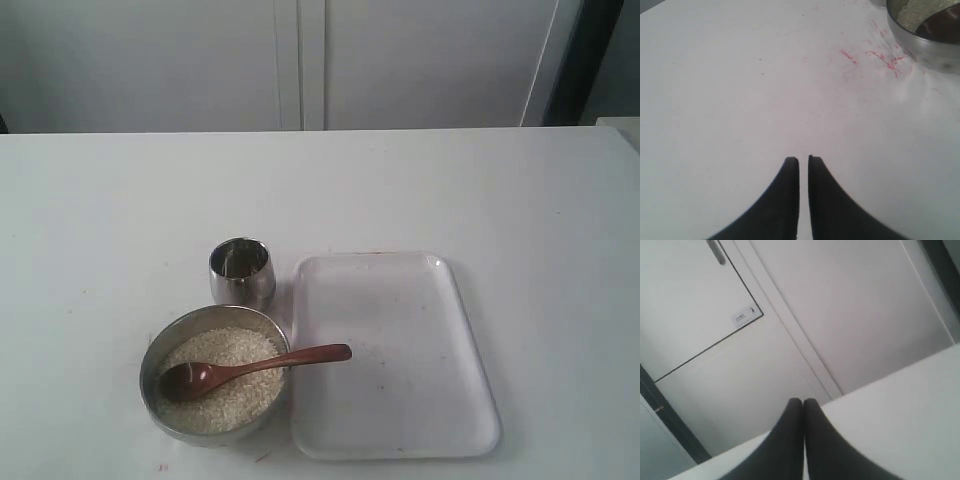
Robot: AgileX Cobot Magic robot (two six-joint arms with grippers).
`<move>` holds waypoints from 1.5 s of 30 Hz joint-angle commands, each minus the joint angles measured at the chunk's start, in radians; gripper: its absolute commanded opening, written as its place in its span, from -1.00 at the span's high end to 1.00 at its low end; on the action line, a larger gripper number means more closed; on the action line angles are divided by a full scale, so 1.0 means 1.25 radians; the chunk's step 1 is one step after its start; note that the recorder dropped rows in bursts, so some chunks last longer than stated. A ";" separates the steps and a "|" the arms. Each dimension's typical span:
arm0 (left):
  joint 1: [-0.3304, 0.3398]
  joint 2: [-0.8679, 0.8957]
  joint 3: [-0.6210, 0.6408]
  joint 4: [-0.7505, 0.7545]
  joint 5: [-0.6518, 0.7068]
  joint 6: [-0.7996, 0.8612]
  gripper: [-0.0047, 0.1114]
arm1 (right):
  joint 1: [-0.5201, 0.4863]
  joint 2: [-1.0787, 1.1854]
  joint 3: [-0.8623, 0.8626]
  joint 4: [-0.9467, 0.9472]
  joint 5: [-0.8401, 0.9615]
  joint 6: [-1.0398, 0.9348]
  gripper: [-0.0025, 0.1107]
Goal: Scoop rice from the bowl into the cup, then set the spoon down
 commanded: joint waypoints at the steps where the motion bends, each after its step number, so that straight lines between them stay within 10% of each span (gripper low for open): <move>1: -0.004 0.000 0.007 -0.005 0.040 -0.004 0.67 | -0.003 0.002 -0.124 -0.001 0.225 -0.042 0.96; 22: -0.004 0.000 0.007 -0.005 0.040 -0.004 0.67 | 0.033 0.777 -0.967 0.360 0.933 -0.641 0.96; 32: -0.004 0.000 0.007 -0.005 0.040 -0.004 0.67 | 0.292 1.006 -1.129 0.333 0.972 -0.685 0.96; 39: -0.004 0.000 0.007 -0.005 0.040 -0.004 0.67 | 0.559 1.106 -1.129 0.008 0.972 -0.693 0.96; 45: -0.004 0.000 0.007 -0.005 0.040 -0.004 0.67 | 0.620 1.183 -1.129 -0.037 0.972 -0.775 0.96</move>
